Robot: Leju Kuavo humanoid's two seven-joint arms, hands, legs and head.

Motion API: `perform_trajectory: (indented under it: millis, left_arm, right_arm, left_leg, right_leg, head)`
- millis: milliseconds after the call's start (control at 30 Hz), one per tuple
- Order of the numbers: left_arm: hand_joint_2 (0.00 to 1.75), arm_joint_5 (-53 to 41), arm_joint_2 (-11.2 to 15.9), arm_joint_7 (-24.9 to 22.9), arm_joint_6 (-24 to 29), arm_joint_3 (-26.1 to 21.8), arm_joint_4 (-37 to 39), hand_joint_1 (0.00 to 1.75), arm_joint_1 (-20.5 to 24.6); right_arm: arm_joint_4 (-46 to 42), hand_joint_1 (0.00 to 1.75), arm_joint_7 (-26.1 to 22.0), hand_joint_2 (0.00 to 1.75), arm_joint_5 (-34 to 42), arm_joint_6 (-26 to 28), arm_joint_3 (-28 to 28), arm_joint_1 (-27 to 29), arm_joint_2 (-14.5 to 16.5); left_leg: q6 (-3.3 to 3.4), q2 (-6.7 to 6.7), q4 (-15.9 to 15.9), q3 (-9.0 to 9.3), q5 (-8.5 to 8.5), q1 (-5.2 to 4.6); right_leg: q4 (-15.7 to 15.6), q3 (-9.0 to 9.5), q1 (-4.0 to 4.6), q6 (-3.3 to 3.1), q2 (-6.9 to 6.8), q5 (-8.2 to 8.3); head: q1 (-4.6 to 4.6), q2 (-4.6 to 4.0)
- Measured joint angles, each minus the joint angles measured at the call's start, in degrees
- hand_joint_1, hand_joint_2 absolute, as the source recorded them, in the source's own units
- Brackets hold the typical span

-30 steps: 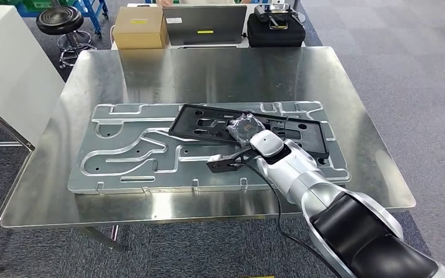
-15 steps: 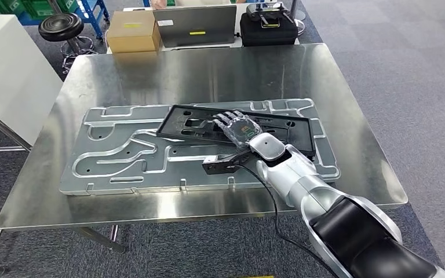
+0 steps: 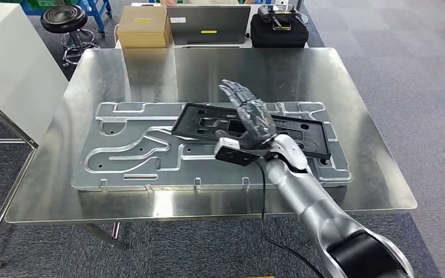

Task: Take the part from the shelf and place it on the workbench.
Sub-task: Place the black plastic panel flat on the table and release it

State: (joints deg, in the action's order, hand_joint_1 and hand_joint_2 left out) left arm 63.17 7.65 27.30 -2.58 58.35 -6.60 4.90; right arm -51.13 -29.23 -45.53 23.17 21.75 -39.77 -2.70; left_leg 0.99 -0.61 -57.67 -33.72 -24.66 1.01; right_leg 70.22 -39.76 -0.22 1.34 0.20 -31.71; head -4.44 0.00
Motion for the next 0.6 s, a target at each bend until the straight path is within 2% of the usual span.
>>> perform_trajectory:
  millis: [33, 67, 100, 167, 200, 233, 300, 400, 433, 467, 533, 567, 600]
  left_arm:
    - [0.0, 0.0, 0.0, 0.21, -0.29, -0.01, 0.0, 0.0, -0.22]
    - [0.0, 0.0, 0.0, 0.41, -0.57, -0.02, 0.0, 0.0, -0.49]
    - [0.0, 0.0, -0.01, 0.62, -0.83, -0.02, 0.0, 0.0, -0.77]
    - [0.0, 0.0, -0.05, 1.03, -1.33, -0.03, 0.0, 0.0, -1.13]
    - [0.0, 0.0, -0.08, 1.19, -1.53, -0.04, 0.0, 0.0, -1.22]
    - [0.0, 0.0, -0.1, 1.29, -1.65, -0.04, 0.0, 0.0, -1.27]
    - [0.0, 0.0, -0.17, 1.43, -1.73, -0.04, 0.0, 0.0, -1.39]
    - [0.0, -0.01, -0.3, 2.17, -2.25, -0.02, 0.04, 0.0, -2.28]
    - [0.0, -0.01, -0.31, 2.49, -2.5, -0.02, 0.05, 0.0, -2.49]
    - [0.0, -0.02, -0.31, 2.75, -2.7, -0.02, 0.07, 0.0, -2.45]
    - [0.0, -0.02, -0.33, 3.14, -3.09, -0.01, 0.07, 0.0, -2.35]
    - [0.0, -0.02, -0.33, 3.27, -3.27, 0.0, 0.07, 0.0, -2.33]
    - [0.0, -0.02, -0.32, 3.39, -3.43, 0.02, 0.07, 0.0, -2.33]
  right_arm:
    - [-4.26, 0.0, -0.25, 0.0, 0.99, 1.02, -2.25, 3.35, -1.46]
    - [-8.52, 0.0, -0.32, 0.0, 1.42, 2.33, -4.84, 6.77, -2.97]
    - [-12.79, 0.0, -0.3, 0.0, 1.38, 3.93, -7.74, 10.14, -4.38]
    - [-20.92, 0.0, -0.54, 0.0, 1.44, 7.34, -14.03, 16.84, -7.14]
    - [-23.82, 0.0, -0.75, 0.0, 1.57, 8.53, -16.4, 19.27, -8.07]
    - [-25.6, 0.0, -0.94, 0.0, 1.74, 9.25, -17.93, 20.91, -8.64]
    - [-27.54, 0.0, -1.4, 0.0, 2.18, 10.06, -19.89, 22.94, -9.09]
    - [-41.08, 0.0, -5.7, 0.0, 5.67, 13.12, -35.69, 37.84, -9.17]
    - [-45.57, 0.0, -7.22, 0.0, 6.3, 13.19, -41.0, 42.77, -8.55]
    - [-47.53, 0.0, -7.94, 0.0, 5.87, 12.43, -43.33, 44.87, -7.71]
    - [-50.68, 0.0, -9.02, 0.0, 4.45, 11.18, -47.06, 48.37, -5.4]
    - [-51.74, 0.0, -9.39, 0.0, 3.74, 10.87, -48.31, 49.77, -4.16]
    - [-52.64, 0.0, -9.68, 0.0, 3.11, 10.7, -49.3, 50.96, -2.96]
  left_leg:
    - [0.14, -0.17, -0.02, 0.01, -0.06, -0.03]
    - [0.23, -0.34, -0.05, 0.03, -0.12, -0.07]
    - [0.27, -0.49, -0.1, 0.05, -0.19, -0.13]
    - [0.28, -0.7, -0.17, 0.17, -0.37, -0.29]
    - [0.28, -0.79, -0.19, 0.23, -0.45, -0.35]
    - [0.28, -0.86, -0.2, 0.28, -0.51, -0.38]
    - [0.17, -1.01, -0.28, 0.31, -0.62, -0.49]
    - [-0.94, -1.04, -0.68, 0.5, -1.66, -0.91]
    - [-1.33, -0.76, -1.84, 0.2, -2.77, -0.89]
    - [-1.57, -0.46, -4.18, -0.63, -4.4, -0.85]
    - [-2.02, -0.11, -11.55, -3.55, -8.44, -0.59]
    - [-2.23, -0.04, -14.68, -4.81, -9.71, -0.5]
    - [-2.37, 0.01, -16.1, -5.25, -9.97, -0.45]
  right_leg:
    - [2.88, -1.42, -0.03, 0.09, 0.0, -0.86]
    - [3.89, -2.0, -0.03, 0.09, 0.0, -0.68]
    - [2.51, -1.44, -0.03, -0.01, -0.01, 0.57]
    - [-4.94, 2.19, 0.08, -0.56, -0.26, 4.41]
    - [-8.19, 3.85, 0.15, -0.84, -0.41, 5.8]
    - [-10.22, 4.93, 0.22, -1.04, -0.56, 6.54]
    - [-11.34, 5.51, 0.37, -1.14, -0.76, 6.48]
    - [-12.64, 6.19, 0.22, -1.77, -0.89, 6.13]
    - [-12.83, 6.36, 0.01, -2.14, -0.85, 6.15]
    - [-13.01, 6.53, -0.18, -2.4, -0.84, 6.16]
    - [-13.01, 6.66, -0.13, -2.69, -0.78, 6.06]
    - [-12.96, 6.67, -0.11, -2.71, -0.73, 6.04]
    - [-12.88, 6.66, -0.11, -2.7, -0.66, 6.07]
  head:
    - [0.01, 0.0]
    - [0.01, 0.0]
    - [0.01, 0.0]
    - [0.01, 0.0]
    - [0.01, 0.0]
    - [0.01, 0.0]
    - [0.01, 0.0]
    - [0.01, 0.0]
    - [0.01, 0.0]
    - [0.01, 0.0]
    - [0.0, 0.0]
    - [0.0, 0.0]
    - [-0.01, 0.0]
